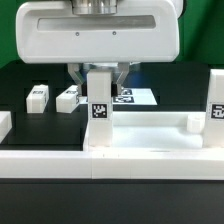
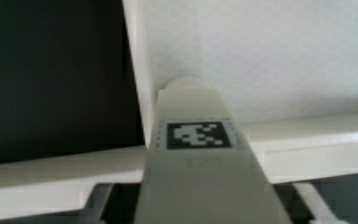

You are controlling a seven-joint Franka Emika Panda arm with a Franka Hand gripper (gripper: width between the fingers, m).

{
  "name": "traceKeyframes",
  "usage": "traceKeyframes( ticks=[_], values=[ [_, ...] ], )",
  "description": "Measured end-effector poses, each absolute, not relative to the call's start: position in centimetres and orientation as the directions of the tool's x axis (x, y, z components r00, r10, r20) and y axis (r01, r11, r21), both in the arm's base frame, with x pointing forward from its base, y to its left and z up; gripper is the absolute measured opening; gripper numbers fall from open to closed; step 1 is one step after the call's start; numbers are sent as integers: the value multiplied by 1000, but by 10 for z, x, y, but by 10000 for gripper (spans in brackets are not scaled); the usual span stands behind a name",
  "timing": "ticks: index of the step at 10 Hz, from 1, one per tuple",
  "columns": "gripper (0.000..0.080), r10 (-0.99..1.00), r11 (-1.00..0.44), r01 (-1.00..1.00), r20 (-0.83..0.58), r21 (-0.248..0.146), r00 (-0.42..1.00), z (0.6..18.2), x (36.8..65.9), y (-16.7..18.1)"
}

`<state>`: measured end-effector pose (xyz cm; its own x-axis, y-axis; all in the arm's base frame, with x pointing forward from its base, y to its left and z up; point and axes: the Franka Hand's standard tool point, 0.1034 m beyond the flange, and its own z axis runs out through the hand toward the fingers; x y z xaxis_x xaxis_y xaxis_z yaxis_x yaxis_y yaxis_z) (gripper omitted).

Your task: Assemble desk

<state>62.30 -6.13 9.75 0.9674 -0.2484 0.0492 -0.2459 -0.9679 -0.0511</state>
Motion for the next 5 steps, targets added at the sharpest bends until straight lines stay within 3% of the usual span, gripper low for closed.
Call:
traceKeyframes(
  ticks=[5],
  values=[
    [305,-311,-950,-309,41,-48,950,96,622,-59]
  ],
)
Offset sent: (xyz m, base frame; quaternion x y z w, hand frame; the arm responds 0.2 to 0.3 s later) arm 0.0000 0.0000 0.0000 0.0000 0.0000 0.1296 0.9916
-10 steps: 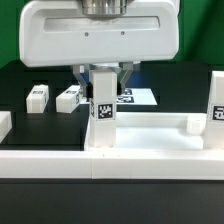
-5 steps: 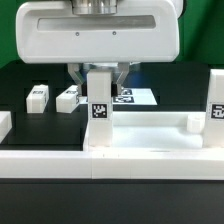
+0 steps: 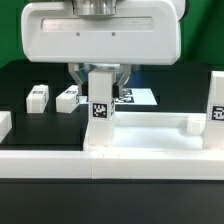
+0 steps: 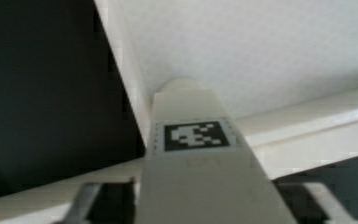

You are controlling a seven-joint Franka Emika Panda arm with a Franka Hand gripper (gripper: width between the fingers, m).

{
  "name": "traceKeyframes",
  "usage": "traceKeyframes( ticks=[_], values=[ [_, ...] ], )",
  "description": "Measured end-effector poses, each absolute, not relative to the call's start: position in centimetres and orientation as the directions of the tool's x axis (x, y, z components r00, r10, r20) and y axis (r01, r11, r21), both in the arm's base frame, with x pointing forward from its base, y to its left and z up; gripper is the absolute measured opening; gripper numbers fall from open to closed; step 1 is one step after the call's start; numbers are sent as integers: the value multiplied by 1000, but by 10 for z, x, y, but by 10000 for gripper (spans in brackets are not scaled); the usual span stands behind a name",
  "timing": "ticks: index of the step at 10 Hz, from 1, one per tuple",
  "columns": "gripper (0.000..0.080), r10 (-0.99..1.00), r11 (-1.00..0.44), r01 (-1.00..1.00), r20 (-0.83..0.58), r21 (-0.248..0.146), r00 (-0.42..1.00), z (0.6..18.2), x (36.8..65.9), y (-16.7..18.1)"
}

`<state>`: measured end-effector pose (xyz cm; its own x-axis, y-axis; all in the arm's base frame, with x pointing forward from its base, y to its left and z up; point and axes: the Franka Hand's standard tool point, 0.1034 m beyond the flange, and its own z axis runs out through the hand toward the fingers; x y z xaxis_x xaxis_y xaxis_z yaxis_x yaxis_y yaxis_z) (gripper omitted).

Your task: Assemble desk

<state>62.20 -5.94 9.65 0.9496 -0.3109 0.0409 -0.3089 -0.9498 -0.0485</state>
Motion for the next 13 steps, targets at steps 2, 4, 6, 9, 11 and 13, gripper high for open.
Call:
traceKeyframes(
  ticks=[2,4,6,9,11,13],
  values=[
    [610,-311,-950,-309,41,-48,950,96,622,-59],
    [637,-317,-948,-315,40,-50,948,98,622,-59],
    [647,-352,-935,-349,47,-65,935,115,621,-54],
    [649,-495,-866,-491,24,-97,868,140,591,-23],
    [649,-486,-871,-482,22,-94,874,137,591,-24],
    [649,-485,-871,-482,22,-93,874,137,591,-24]
  ],
)
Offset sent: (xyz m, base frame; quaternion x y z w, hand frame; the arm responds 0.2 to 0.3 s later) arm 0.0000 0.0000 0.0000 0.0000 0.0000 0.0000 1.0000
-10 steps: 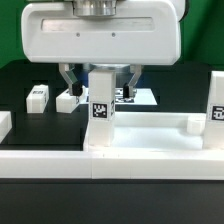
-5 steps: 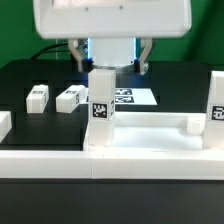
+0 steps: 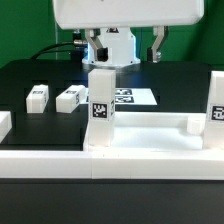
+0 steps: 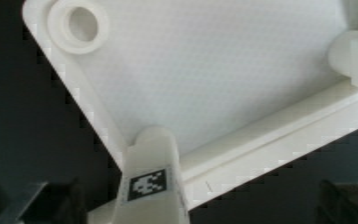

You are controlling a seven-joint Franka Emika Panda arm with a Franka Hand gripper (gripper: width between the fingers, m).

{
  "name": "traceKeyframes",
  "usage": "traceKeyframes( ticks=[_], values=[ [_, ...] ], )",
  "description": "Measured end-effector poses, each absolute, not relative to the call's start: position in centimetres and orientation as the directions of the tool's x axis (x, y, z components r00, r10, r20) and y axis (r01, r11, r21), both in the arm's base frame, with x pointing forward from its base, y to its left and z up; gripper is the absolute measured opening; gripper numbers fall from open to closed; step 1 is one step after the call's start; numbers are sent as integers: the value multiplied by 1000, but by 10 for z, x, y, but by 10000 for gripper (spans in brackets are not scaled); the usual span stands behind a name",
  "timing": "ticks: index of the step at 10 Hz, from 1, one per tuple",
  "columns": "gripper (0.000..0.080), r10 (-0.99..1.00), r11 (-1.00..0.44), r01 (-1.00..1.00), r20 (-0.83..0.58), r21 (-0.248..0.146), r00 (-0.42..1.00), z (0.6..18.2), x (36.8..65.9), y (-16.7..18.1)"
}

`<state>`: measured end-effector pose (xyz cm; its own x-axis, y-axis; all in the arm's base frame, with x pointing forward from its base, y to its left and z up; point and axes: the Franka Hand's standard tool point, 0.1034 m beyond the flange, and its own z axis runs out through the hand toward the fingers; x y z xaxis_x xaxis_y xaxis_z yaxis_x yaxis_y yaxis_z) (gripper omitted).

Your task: Assemble desk

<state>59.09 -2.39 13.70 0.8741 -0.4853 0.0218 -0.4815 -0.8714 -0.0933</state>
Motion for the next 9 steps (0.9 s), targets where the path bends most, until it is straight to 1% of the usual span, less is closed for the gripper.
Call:
traceKeyframes(
  ticks=[1,2,3,4,5,9],
  values=[
    [649,-511,-857,-507,23,-95,859,136,590,-23],
    [649,-574,-816,-569,28,-101,818,134,580,-18],
    [649,-631,-773,-625,26,-108,776,128,568,-11],
    [649,-632,-772,-627,24,-103,774,122,563,-6],
    [649,-625,-778,-620,29,-105,780,124,566,-8],
    [649,-625,-778,-619,28,-104,780,123,565,-7]
  ],
)
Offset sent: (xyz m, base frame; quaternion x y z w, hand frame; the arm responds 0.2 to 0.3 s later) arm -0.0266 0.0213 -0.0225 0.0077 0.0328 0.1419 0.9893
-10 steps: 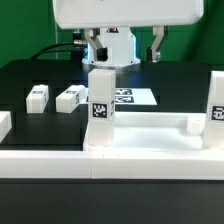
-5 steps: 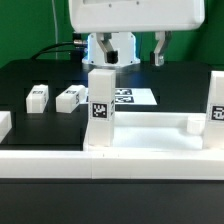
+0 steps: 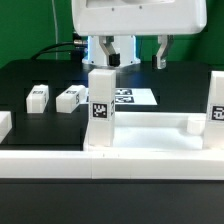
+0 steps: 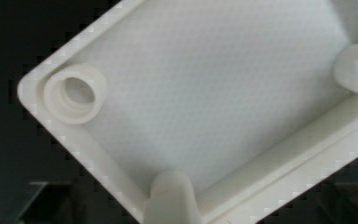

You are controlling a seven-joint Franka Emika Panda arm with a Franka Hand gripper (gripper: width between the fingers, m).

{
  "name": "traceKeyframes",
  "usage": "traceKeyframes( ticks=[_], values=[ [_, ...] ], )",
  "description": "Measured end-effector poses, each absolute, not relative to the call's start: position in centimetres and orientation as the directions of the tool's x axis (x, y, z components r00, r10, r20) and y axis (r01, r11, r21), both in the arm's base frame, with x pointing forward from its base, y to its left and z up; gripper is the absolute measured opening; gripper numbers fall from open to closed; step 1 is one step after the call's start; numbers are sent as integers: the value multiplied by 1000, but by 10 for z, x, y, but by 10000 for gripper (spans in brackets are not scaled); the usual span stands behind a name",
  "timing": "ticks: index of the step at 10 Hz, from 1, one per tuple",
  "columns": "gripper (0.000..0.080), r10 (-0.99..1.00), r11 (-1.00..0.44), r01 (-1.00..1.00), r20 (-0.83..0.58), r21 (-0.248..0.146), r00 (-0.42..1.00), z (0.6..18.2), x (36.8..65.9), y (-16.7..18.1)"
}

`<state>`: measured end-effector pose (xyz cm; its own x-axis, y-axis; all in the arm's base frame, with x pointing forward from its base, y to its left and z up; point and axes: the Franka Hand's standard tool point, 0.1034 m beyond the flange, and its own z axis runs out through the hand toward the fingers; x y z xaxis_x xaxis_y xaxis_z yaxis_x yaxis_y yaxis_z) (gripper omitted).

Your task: Assemble desk

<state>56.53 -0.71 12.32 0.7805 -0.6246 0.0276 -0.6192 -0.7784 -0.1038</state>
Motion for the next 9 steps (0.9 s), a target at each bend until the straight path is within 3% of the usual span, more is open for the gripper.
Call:
traceKeyframes(
  ticks=[3,6,9],
  values=[
    [649,-716,-696,-710,26,-108,698,107,543,-1],
    [649,-716,-696,-710,22,-107,698,107,543,0],
    [649,-877,-473,-872,-25,-123,480,102,538,1]
  ],
)
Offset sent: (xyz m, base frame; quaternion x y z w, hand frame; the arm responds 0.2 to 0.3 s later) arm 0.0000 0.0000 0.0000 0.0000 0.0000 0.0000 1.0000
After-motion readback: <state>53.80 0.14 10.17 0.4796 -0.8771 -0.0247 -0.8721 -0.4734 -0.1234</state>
